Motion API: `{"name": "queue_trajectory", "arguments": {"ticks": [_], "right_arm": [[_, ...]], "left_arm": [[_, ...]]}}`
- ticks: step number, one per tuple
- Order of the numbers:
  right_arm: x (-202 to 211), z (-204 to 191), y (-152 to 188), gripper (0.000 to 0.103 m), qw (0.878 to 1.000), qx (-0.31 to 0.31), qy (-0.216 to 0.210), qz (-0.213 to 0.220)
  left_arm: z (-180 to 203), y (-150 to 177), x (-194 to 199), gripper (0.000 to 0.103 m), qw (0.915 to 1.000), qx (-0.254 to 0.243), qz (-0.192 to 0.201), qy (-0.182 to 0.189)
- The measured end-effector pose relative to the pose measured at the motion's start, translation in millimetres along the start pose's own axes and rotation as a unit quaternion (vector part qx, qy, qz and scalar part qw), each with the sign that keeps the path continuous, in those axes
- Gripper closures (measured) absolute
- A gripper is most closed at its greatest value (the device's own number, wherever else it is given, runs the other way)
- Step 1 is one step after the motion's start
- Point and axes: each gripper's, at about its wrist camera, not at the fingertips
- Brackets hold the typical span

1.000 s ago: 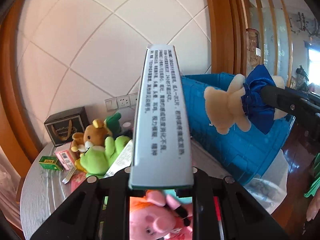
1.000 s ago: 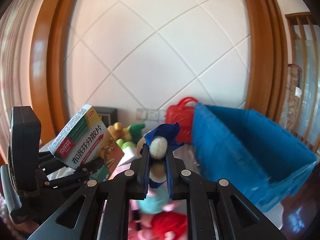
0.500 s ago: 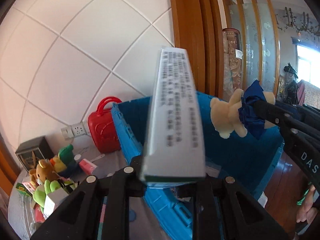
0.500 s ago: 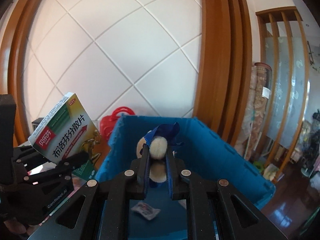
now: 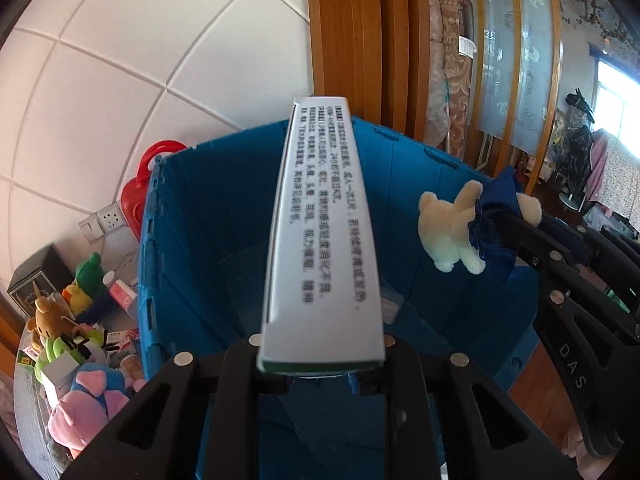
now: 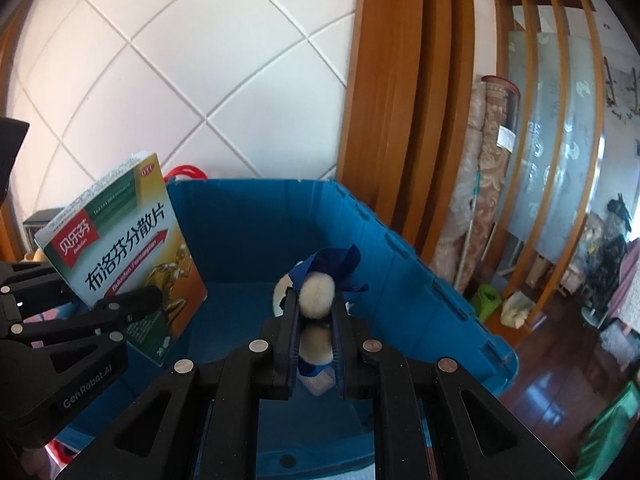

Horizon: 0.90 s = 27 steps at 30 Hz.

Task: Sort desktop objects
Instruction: 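Carry both items over the blue crate and open both tools to drop them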

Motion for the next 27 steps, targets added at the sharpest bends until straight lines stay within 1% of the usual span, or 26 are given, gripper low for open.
{"name": "queue_trajectory", "arguments": {"ticks": [5, 7, 8, 9, 10, 11, 12, 13, 14, 15, 16, 18, 20, 27], "right_arm": [[-9, 4, 6, 0.088, 1.000, 0.014, 0.023, -0.013], [-12, 7, 8, 0.086, 0.999, 0.013, 0.025, -0.017], [-12, 8, 9, 0.086, 0.999, 0.011, 0.026, -0.018], [-12, 10, 9, 0.082, 0.999, 0.008, 0.027, -0.018], [-12, 11, 9, 0.079, 0.999, 0.006, 0.030, -0.017], [-11, 12, 10, 0.069, 0.999, 0.005, 0.034, -0.015], [-11, 12, 9, 0.054, 0.999, 0.005, 0.036, -0.013], [-8, 12, 9, 0.046, 0.999, 0.006, 0.035, -0.010], [-7, 12, 8, 0.029, 0.999, 0.007, 0.037, -0.006], [-4, 11, 8, 0.016, 0.999, 0.008, 0.041, -0.002], [-1, 10, 7, 0.014, 0.999, 0.010, 0.050, 0.004], [4, 9, 5, 0.004, 0.998, 0.007, 0.057, 0.010], [10, 10, 4, 0.000, 0.998, -0.001, 0.055, 0.014], [25, -3, 5, 0.000, 0.999, -0.003, 0.039, 0.011]], "left_arm": [[4, 7, -5, 0.084, 0.9999, -0.001, -0.012, -0.006], [3, 8, -5, 0.083, 0.9998, 0.002, -0.014, -0.012], [1, 9, -5, 0.080, 0.9998, 0.003, -0.012, -0.012], [0, 10, -5, 0.075, 0.9998, 0.003, -0.011, -0.016], [-2, 10, -3, 0.061, 0.9998, 0.004, -0.008, -0.018], [-3, 11, -1, 0.044, 0.9998, 0.005, -0.003, -0.019], [-5, 12, 3, 0.038, 0.9998, 0.006, 0.003, -0.019], [-8, 13, 4, 0.033, 0.9997, 0.006, 0.009, -0.020], [-9, 13, 8, 0.031, 0.9996, 0.005, 0.017, -0.022], [-10, 14, 12, 0.030, 0.9994, 0.004, 0.022, -0.024], [-12, 15, 15, 0.030, 0.9993, 0.004, 0.026, -0.025], [-16, 15, 20, 0.029, 0.9994, 0.008, 0.029, -0.018], [-23, 16, 26, 0.028, 0.9991, 0.014, 0.035, -0.018], [-48, 24, 49, 0.028, 0.9977, 0.034, 0.053, -0.023]]}}
Point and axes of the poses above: each gripper's, at about its wrist camera, not at the fingertips, and x roughly against the way its jaws point, z to its right, y to its underside, and after that the axes turned 9 degrees about -y, right-handed
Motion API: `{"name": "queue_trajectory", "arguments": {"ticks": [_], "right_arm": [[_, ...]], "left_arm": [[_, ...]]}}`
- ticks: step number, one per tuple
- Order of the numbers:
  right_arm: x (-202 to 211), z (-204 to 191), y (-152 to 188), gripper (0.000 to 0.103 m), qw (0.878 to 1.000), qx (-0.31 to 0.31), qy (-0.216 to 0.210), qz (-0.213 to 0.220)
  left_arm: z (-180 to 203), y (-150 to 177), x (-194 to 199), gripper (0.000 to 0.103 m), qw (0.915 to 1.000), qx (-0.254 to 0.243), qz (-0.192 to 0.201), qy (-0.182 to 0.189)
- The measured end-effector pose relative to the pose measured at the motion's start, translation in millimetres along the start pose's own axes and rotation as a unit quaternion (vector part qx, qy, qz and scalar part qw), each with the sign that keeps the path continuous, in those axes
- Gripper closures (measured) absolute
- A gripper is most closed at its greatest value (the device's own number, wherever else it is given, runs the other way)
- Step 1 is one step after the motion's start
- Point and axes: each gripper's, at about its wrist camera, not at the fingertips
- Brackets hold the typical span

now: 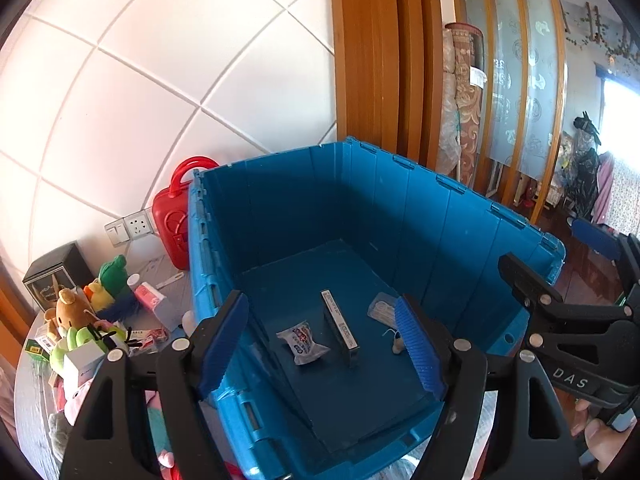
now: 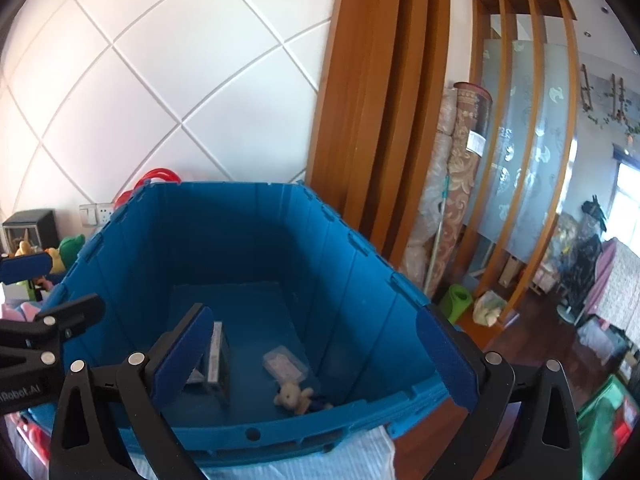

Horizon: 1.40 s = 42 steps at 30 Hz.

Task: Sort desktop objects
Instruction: 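Carry both items over the blue crate and open both tools to drop them, then move both tools back over the pile on the bed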

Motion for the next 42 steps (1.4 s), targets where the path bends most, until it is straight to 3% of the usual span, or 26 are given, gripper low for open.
{"name": "queue_trajectory", "arguments": {"ticks": [11, 18, 25, 32, 37, 42], "right_arm": [[35, -71, 5, 0.000, 0.999, 0.012, -0.045, -0.001], [58, -146, 15, 0.000, 0.995, 0.010, -0.096, 0.004], [65, -234, 44, 0.000, 0.990, 0.018, -0.134, -0.029], [53, -311, 104, 0.000, 0.982, 0.007, -0.157, -0.103], [33, -346, 152, 0.000, 0.970, 0.001, -0.170, -0.175], [10, -369, 187, 0.000, 0.958, 0.010, -0.183, -0.222]], "left_arm": [[-78, 31, 52, 0.028, 0.9987, 0.018, 0.043, -0.023], [-160, 79, 90, 0.027, 0.9966, 0.026, 0.044, -0.065], [-268, 161, 108, 0.027, 0.9932, 0.055, -0.017, -0.101], [-366, 262, 93, 0.027, 0.9822, 0.088, -0.114, -0.120], [-410, 325, 69, 0.027, 0.9679, 0.118, -0.181, -0.128], [-425, 365, 35, 0.027, 0.9560, 0.141, -0.221, -0.132]]}}
Point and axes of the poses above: each gripper's, at about its wrist camera, not at the fingertips, and x roughly against the way its jaws point, z to its right, y to its underside, and after that the axes turned 9 degrees about -y, right-handed
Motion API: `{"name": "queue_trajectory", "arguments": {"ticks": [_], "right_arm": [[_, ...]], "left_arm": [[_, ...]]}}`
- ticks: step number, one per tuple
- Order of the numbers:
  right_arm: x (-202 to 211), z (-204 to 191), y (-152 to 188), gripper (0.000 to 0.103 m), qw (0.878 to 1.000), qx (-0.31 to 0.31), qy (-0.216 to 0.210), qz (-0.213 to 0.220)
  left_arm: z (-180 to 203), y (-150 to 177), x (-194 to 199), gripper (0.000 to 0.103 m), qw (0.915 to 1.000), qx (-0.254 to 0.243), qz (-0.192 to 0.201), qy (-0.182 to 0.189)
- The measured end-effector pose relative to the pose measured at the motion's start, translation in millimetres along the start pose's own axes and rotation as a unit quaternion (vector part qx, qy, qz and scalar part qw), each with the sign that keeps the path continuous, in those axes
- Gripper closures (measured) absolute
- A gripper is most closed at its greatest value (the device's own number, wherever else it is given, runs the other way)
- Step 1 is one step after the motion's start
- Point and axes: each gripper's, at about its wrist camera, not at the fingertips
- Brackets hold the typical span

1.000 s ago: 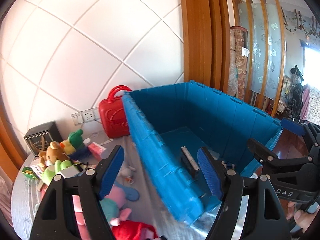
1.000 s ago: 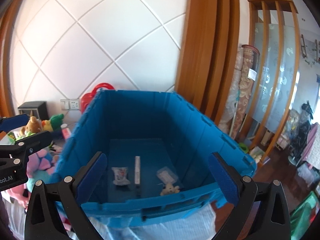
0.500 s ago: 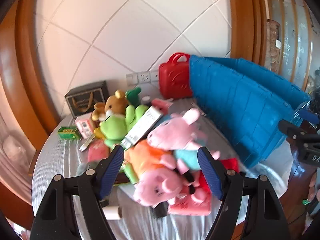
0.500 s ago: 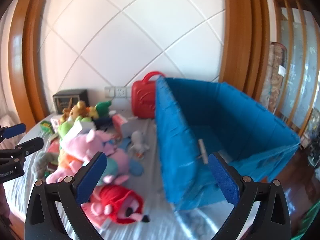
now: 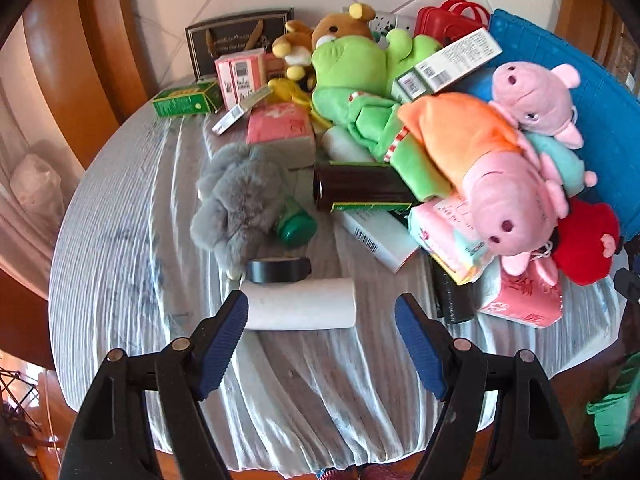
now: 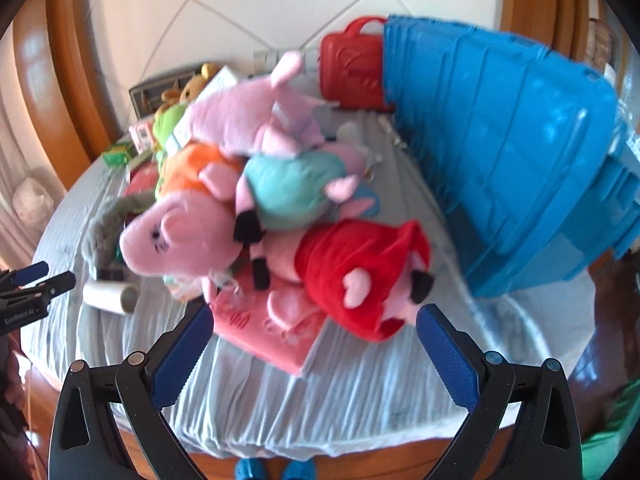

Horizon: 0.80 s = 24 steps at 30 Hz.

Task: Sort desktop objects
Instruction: 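Move both tools back over the pile on the bed, then grasp the white paper roll with the left tool while the right tool grasps the pink tissue pack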

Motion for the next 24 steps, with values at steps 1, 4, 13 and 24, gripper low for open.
{"name": "queue_trajectory", "arguments": {"ticks": [1, 4, 13, 24], "right_arm": [[-9, -1, 2, 0.000, 1.000, 0.002, -0.003, -0.009], [-35, -3, 9, 0.000, 0.999, 0.006, -0.009, -0.037], [-88, -9, 36, 0.000, 0.995, 0.009, -0.027, -0.091], [-95, -24, 37, 0.000, 0.995, 0.021, -0.039, -0.094]], "left_arm": [[1, 2, -10, 0.027, 1.0000, 0.001, -0.008, -0.004], [9, 2, -39, 0.027, 0.9996, 0.003, -0.026, -0.007], [12, 18, -62, 0.027, 0.9985, -0.020, -0.025, -0.045], [-23, 54, -48, 0.026, 0.9970, -0.012, -0.061, -0.046]]}}
Point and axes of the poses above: each gripper's, at about its wrist camera, not at the fingertips, and x roughly against the way its jaws point, z to its right, y to its underside, and after that the axes turned 9 degrees about -y, right-handed
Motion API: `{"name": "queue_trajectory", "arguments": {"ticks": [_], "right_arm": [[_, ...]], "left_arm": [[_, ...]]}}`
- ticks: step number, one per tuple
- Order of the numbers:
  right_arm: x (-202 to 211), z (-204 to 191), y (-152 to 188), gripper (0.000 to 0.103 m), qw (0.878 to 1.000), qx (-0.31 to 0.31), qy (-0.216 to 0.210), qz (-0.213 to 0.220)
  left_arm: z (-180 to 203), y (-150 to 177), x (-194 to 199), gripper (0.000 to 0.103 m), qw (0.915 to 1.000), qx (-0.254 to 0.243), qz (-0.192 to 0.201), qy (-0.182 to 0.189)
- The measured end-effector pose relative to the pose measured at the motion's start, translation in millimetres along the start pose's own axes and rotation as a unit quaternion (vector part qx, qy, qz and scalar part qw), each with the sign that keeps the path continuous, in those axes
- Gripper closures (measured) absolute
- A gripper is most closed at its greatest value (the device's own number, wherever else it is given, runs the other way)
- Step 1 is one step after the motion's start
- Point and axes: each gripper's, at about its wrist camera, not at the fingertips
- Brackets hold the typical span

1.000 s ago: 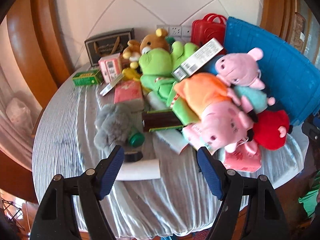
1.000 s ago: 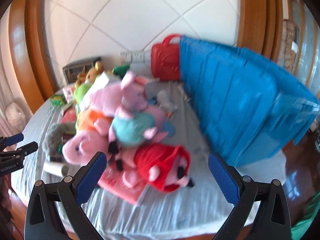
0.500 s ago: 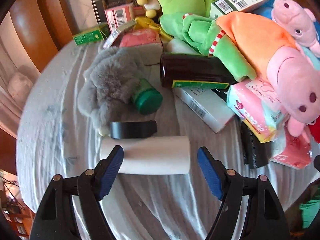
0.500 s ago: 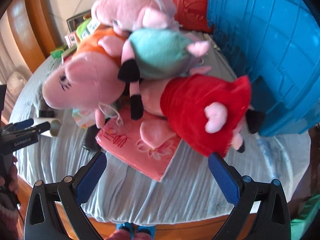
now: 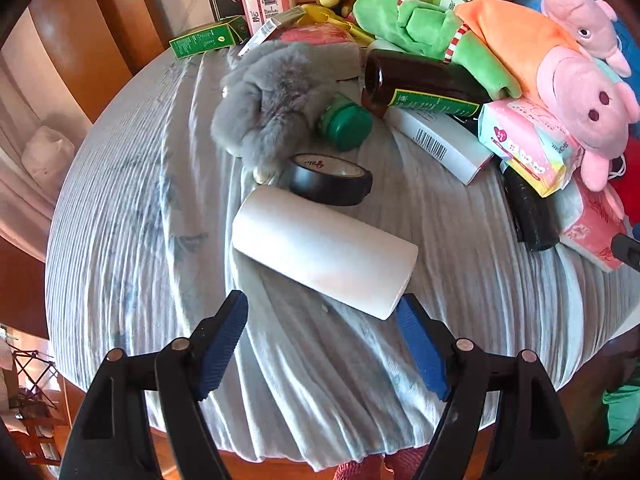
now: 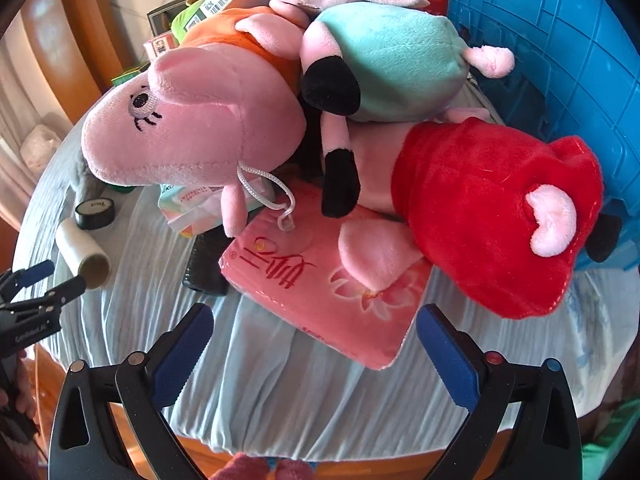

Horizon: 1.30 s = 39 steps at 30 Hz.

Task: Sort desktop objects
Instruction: 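Grasp the white paper roll with the left tool while the right tool grasps the pink tissue pack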

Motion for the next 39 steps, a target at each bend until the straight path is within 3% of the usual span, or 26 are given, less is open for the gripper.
{"name": "queue_trajectory", "arguments": {"ticks": [5, 8, 11, 15, 16, 17, 18, 24, 28, 30, 33, 37, 39], "right_arm": [[-6, 1, -3, 0.000, 1.000, -0.002, -0.009, -0.014], [-7, 1, -4, 0.000, 1.000, -0.002, -0.014, -0.015], [-5, 2, -6, 0.000, 1.000, 0.000, -0.018, -0.016], [-1, 4, -11, 0.000, 1.000, 0.005, -0.014, -0.011], [0, 6, -12, 0.000, 1.000, 0.006, -0.015, -0.012], [-1, 7, -13, 0.000, 1.000, 0.008, -0.013, -0.012], [0, 8, -13, 0.000, 1.000, 0.010, -0.011, -0.012], [-11, 33, -10, 0.000, 0.999, -0.007, -0.019, -0.026], [-26, 37, -3, 0.000, 0.994, -0.042, -0.086, -0.052], [-25, 19, 2, 0.000, 0.994, -0.016, -0.090, -0.053], [-22, 0, 9, 0.000, 0.988, 0.008, -0.135, -0.071], [-8, -1, 7, 0.000, 0.996, 0.050, -0.059, -0.049], [-7, 11, -1, 0.000, 0.997, 0.040, -0.052, -0.042]], "left_arm": [[-23, 11, 5, 0.026, 0.9991, 0.021, -0.027, -0.023], [-36, 8, 21, 0.026, 0.9975, 0.064, -0.026, 0.010], [-36, -8, 31, 0.026, 0.9946, 0.102, -0.012, 0.017], [-22, -27, -2, 0.026, 0.9890, 0.138, -0.053, 0.006], [-16, -31, -16, 0.028, 0.9879, 0.138, -0.070, 0.005], [-12, -29, -25, 0.041, 0.9873, 0.138, -0.079, 0.006], [-7, -28, -33, 0.045, 0.9870, 0.135, -0.086, 0.009], [3, -13, -28, 0.051, 0.9969, 0.067, -0.039, -0.017], [3, -2, -24, 0.054, 0.9986, 0.041, -0.027, -0.021], [8, 0, -21, 0.054, 0.9990, 0.036, -0.022, -0.016], [25, -3, -13, 0.055, 0.9997, 0.022, -0.007, 0.001], [42, -13, 0, 0.055, 0.9998, 0.007, 0.015, 0.014], [49, -17, 0, 0.055, 0.9998, 0.000, 0.018, 0.007]]}}
Point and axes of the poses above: each gripper's, at about its wrist camera, not at the fingertips, and x roughly against the way its jaws point, z to its right, y to its underside, and after that the axes turned 9 degrees about -y, right-handed
